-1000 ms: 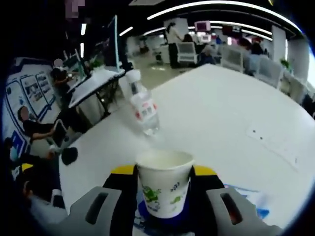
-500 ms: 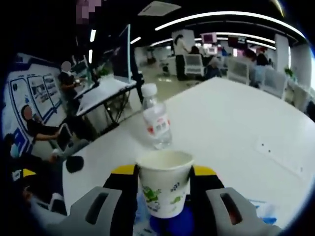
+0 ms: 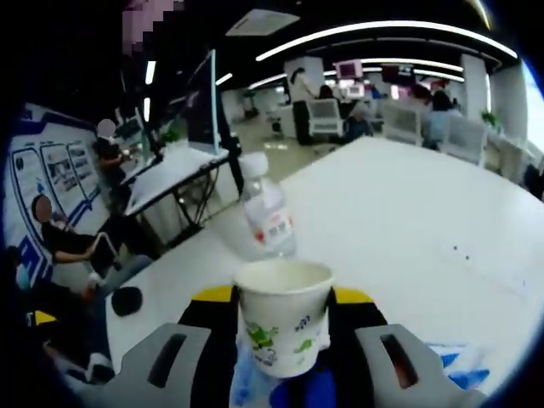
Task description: Arrange the tabletop items into an orderly group along one side of the table until the central work area is clear of visible clutter.
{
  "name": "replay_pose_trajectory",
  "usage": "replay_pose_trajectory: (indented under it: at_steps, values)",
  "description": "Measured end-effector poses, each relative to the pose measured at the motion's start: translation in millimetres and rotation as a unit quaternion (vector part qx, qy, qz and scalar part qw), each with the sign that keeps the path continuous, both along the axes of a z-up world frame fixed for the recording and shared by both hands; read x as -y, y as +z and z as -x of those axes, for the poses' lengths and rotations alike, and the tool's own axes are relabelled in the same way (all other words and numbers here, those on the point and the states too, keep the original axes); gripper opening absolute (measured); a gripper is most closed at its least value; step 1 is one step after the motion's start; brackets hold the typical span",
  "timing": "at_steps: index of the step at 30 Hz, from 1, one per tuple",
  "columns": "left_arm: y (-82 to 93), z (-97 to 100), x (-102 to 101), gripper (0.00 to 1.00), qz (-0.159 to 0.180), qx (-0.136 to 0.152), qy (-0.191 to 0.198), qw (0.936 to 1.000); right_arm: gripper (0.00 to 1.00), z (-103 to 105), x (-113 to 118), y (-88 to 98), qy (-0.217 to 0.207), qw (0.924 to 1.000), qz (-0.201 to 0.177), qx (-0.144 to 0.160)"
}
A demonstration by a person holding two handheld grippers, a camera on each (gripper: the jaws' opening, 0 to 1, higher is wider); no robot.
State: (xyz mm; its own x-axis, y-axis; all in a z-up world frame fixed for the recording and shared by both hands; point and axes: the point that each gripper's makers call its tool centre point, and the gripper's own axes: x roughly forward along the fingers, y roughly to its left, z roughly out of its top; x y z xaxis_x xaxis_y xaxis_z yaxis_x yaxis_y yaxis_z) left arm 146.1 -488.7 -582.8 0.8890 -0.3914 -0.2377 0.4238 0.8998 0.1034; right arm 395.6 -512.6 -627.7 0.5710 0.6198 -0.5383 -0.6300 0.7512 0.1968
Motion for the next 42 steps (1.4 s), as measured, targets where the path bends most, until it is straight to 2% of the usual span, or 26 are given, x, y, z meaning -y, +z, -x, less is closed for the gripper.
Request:
replay_pose_trajectory:
  at_steps: [19, 25, 42]
  values:
    - [-1.1, -0.4, 1.2, 0.99, 0.001, -0.001, -0.005, 1.0, 0.38, -42.6, -26.8, -7.0, -0.017, 0.9997, -0.017, -0.006]
    - [-2.1, -1.5, 0.0, 0.99, 0.001, -0.003, -0.001, 1.0, 0.38, -47.1, -36.2, -8.5, -0.009, 0.9998, -0.014, -0.007]
    - [-5.3, -2.8, -1.4, 0.99, -0.002, -0.01, 0.004, 0.9999, 0.38, -68.8, -29.0, -21.2, -0.02, 0.9995, -0.017, -0.018]
